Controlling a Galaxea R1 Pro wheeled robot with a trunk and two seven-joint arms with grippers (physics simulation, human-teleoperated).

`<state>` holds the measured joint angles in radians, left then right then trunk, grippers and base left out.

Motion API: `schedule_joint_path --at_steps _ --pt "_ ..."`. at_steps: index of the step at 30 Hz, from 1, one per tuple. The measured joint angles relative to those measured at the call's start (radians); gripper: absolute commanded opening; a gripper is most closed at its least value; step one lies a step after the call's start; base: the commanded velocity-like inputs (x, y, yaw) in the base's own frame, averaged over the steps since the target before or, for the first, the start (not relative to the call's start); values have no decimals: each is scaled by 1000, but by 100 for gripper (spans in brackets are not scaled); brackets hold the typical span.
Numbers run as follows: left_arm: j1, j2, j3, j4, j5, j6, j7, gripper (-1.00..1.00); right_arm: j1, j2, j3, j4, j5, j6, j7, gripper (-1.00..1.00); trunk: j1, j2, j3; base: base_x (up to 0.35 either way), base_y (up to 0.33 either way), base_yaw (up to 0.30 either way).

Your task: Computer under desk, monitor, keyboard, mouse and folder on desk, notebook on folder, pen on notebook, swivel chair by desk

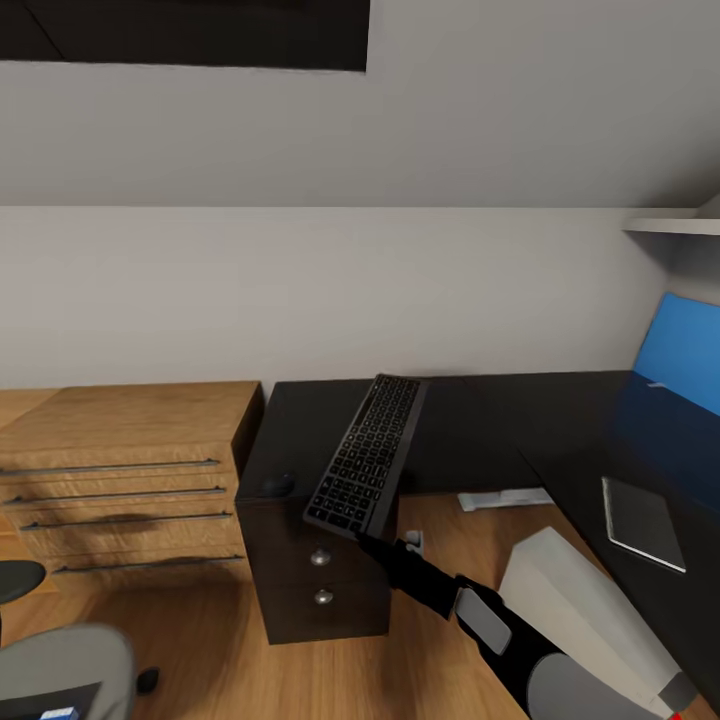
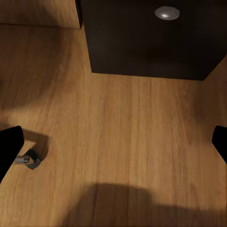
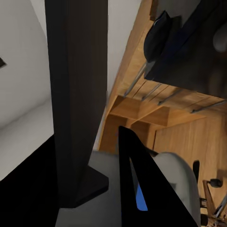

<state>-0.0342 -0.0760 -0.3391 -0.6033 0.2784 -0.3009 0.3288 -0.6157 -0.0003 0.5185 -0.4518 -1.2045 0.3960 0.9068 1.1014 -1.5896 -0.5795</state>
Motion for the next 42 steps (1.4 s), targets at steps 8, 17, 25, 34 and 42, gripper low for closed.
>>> schedule_joint_path --at_steps 8,17,25,34,42 --pt "0 1 1 0 0 1 0 100 -1 -3 -3 1 -1 5 18 -100 0 0 0 28 0 0" --pt "0 1 0 0 0 1 0 100 -1 -5 -4 47 0 4 39 -100 0 0 0 80 0 0" --pt "0 1 0 0 -1 1 -1 100 0 -1 -2 49 -3 0 38 -100 0 0 0 56 0 0" --pt "0 0 0 -4 -2 -1 -1 100 0 0 -2 49 -1 0 34 -100 0 0 0 152 0 0" --pt "0 -2 -1 -34 1 -3 103 100 -1 -5 -3 52 -1 36 35 -100 0 0 0 7 0 0"
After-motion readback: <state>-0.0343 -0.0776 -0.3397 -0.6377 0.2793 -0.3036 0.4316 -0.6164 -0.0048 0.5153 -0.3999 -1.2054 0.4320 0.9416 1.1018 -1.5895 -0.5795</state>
